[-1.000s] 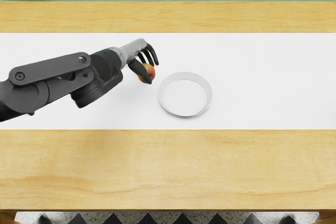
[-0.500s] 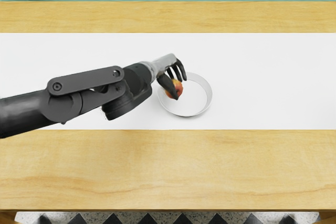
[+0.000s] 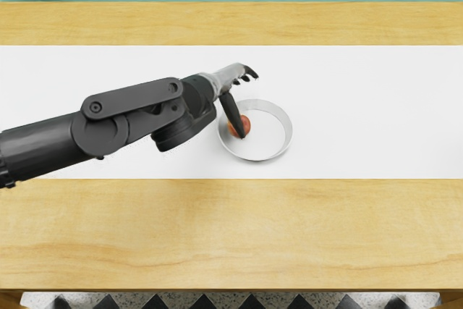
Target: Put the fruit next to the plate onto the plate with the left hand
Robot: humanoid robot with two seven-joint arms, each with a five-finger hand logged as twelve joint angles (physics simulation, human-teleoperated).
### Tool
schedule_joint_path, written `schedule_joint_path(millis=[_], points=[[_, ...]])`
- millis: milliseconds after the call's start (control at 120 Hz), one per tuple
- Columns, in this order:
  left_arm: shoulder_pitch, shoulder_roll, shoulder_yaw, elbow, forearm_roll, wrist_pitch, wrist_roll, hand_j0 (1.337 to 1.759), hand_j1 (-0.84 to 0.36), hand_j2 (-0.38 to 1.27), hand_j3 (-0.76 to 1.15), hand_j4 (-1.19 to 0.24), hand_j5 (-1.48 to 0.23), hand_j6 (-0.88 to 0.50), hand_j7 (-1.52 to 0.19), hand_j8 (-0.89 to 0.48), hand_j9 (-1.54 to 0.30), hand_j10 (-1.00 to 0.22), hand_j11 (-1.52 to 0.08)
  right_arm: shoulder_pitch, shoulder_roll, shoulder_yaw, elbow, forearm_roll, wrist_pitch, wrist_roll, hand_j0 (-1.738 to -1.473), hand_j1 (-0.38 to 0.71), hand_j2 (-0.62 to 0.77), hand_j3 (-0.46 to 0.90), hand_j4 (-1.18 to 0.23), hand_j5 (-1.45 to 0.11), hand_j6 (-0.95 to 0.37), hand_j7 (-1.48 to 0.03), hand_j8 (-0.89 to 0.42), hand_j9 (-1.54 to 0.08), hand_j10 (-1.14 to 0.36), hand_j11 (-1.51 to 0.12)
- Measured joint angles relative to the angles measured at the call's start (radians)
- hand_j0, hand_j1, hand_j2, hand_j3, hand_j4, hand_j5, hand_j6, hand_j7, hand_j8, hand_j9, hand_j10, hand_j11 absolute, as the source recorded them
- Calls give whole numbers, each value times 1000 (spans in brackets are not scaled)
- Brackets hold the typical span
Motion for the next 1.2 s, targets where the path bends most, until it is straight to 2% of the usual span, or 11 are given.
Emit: schedule_joint_path(millis=[133,250,367,475,550,758,883,1200], points=[[22,152,-174,-2,-130,-276,0,1658,242,66,0,-111,-152,-95,-146,-89,-146,-116,-147,0,0,0,0,0,0,0,-1658,-327,-4,0,-18,-24,-18,-24,-18,-24,-18,-24],[47,337,-332,-1,-371,-583,0,1658,286,38,0,-65,-89,-56,-86,-52,-86,-68,-86,0,0,0,0,0,0,0,-1658,-327,-4,0,-18,-24,-18,-24,-18,-24,-18,-24],[170,490,-436,3,-579,-729,0,1658,311,22,0,-39,-53,-34,-51,-32,-51,-41,-52,0,0,0,0,0,0,0,-1658,-327,-4,0,-18,-24,-18,-24,-18,-24,-18,-24],[247,619,-478,7,-731,-775,0,1658,325,14,0,-25,-34,-22,-32,-20,-32,-25,-33,0,0,0,0,0,0,0,-1658,-327,-4,0,-19,-24,-18,-24,-18,-24,-18,-24],[295,660,-490,16,-806,-788,0,1658,331,10,0,-18,-25,-16,-25,-15,-25,-19,-25,0,0,0,0,0,0,0,-1658,-327,-4,0,-18,-24,-18,-24,-18,-24,-18,-24],[349,755,-501,140,-1010,-798,0,1658,339,4,0,-9,-13,-8,-12,-8,-12,-9,-12,0,0,0,0,0,0,0,-1658,-327,-4,0,-18,-24,-18,-24,-18,-24,-18,-24],[372,818,-500,162,-1054,-800,0,1658,342,2,0,-5,-8,-4,-8,-4,-8,-5,-8,0,0,0,0,0,0,0,-1658,-327,-4,0,-18,-24,-18,-24,-18,-24,-18,-24],[372,821,-496,190,-1079,-800,0,1658,345,0,0,-1,-4,-1,-4,-1,-4,-1,-4,0,0,0,0,0,0,0,-1658,-327,-4,0,-18,-24,-18,-24,-18,-24,-18,-24]])
